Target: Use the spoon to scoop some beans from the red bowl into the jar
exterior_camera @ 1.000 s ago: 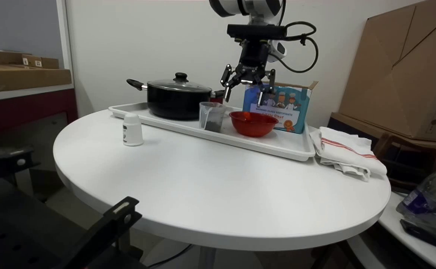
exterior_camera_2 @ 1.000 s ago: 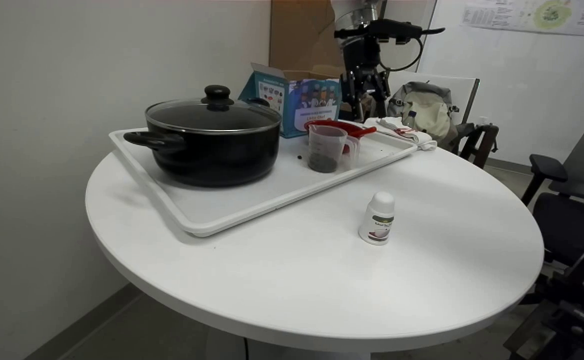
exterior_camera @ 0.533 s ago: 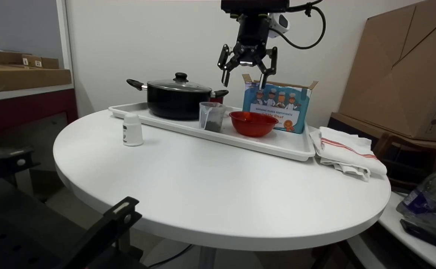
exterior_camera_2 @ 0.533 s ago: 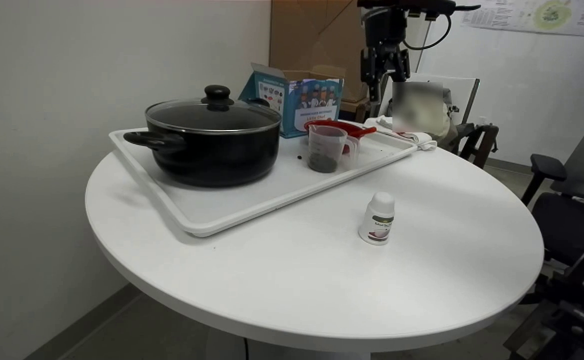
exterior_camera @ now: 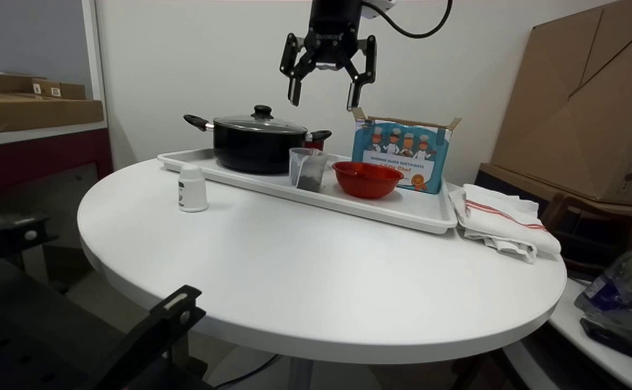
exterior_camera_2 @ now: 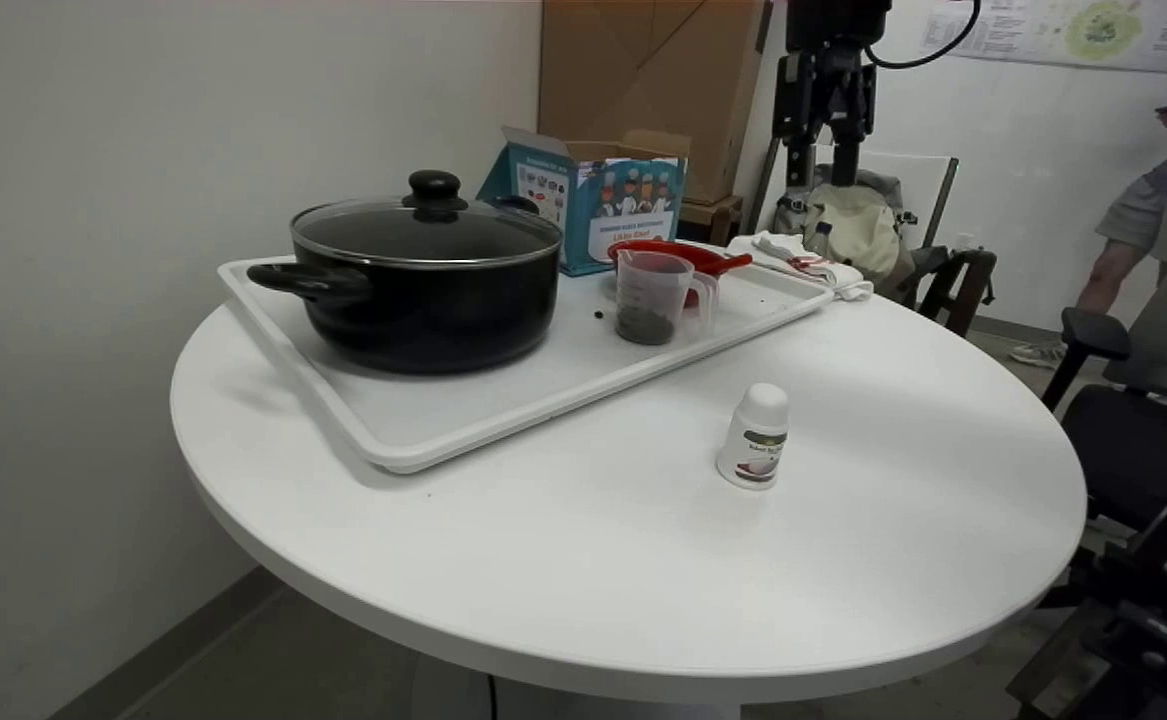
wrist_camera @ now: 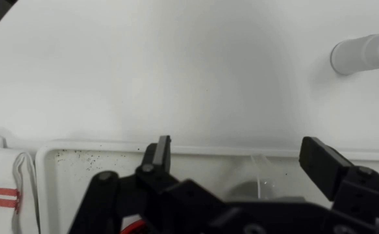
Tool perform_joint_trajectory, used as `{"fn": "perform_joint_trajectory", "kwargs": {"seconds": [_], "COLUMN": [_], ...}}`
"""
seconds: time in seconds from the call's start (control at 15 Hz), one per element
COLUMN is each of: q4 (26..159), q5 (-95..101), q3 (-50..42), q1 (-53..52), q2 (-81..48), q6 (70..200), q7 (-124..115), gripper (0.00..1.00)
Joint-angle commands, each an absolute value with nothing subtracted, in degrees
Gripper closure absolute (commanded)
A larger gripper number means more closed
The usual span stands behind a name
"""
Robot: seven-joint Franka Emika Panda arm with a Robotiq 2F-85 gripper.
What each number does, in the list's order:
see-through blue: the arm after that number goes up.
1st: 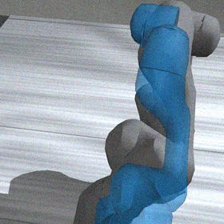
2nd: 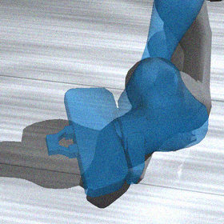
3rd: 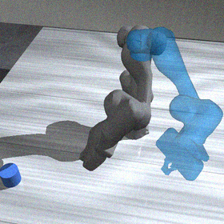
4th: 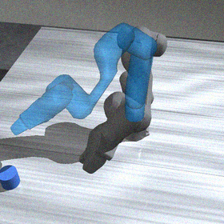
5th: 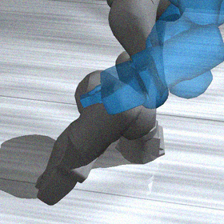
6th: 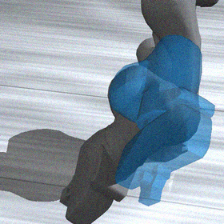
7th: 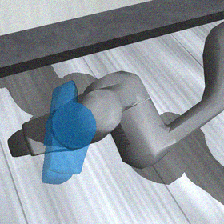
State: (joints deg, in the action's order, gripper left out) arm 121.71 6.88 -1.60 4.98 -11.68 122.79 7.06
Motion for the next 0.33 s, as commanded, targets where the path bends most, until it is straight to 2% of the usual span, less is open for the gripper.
{"fn": "perform_joint_trajectory", "kwargs": {"seconds": [0.0, 0.27], "q4": [122.7, 123.8], "q5": [6.8, 6.8], "q3": [-2.1, -2.1], "q1": [4.4, 4.4], "q2": [-10.7, -9.8], "q6": [122.9, 123.3], "q7": [7.1, 7.1], "gripper": [0.0, 0.0]}}
